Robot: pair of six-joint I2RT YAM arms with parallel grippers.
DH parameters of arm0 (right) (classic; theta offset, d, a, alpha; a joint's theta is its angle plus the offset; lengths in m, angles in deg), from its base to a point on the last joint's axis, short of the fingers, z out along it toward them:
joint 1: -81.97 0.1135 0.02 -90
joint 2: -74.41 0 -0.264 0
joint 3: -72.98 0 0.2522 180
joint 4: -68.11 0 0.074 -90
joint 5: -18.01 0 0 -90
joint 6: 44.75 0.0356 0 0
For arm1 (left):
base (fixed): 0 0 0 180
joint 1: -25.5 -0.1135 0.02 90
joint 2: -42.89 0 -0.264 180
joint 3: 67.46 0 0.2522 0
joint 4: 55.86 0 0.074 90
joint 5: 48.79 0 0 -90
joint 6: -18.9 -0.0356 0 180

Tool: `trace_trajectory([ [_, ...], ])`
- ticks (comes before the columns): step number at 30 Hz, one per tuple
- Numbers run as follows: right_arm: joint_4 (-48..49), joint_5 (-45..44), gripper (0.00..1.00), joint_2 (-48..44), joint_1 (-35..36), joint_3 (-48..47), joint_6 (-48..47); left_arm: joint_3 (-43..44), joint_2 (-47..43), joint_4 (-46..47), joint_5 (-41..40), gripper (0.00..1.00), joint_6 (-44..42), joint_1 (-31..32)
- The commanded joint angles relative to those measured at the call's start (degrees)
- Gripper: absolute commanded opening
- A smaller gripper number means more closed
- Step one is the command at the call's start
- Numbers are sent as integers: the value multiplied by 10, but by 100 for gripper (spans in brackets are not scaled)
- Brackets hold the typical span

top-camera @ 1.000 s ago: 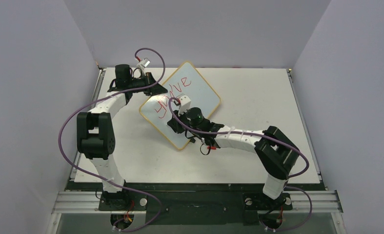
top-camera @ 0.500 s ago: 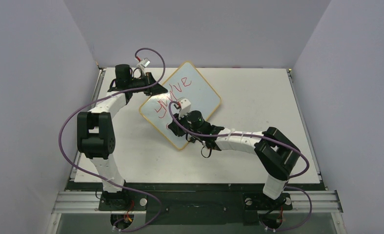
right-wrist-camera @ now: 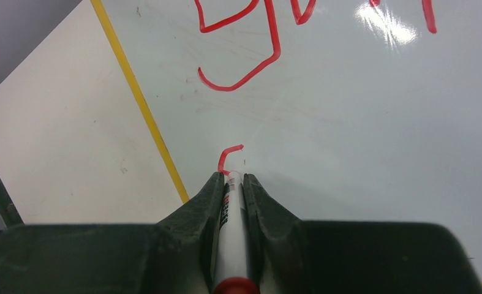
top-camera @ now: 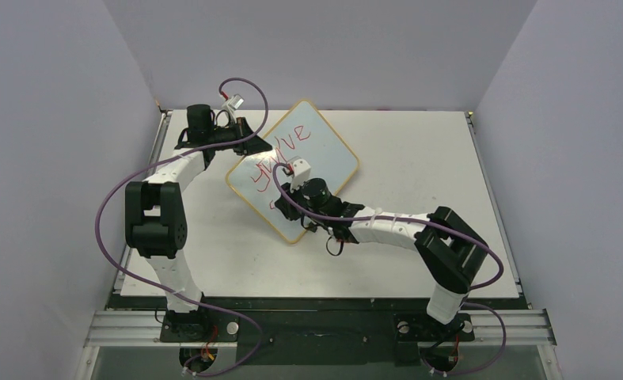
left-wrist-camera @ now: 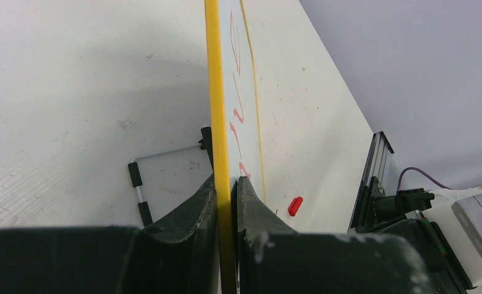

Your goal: Write a sentence on the whiteboard

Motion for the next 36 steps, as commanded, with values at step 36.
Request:
trace_trajectory([
  [36,-14,-36,0,-17,2,34,-13,15,3,64,-14,0,-65,6],
])
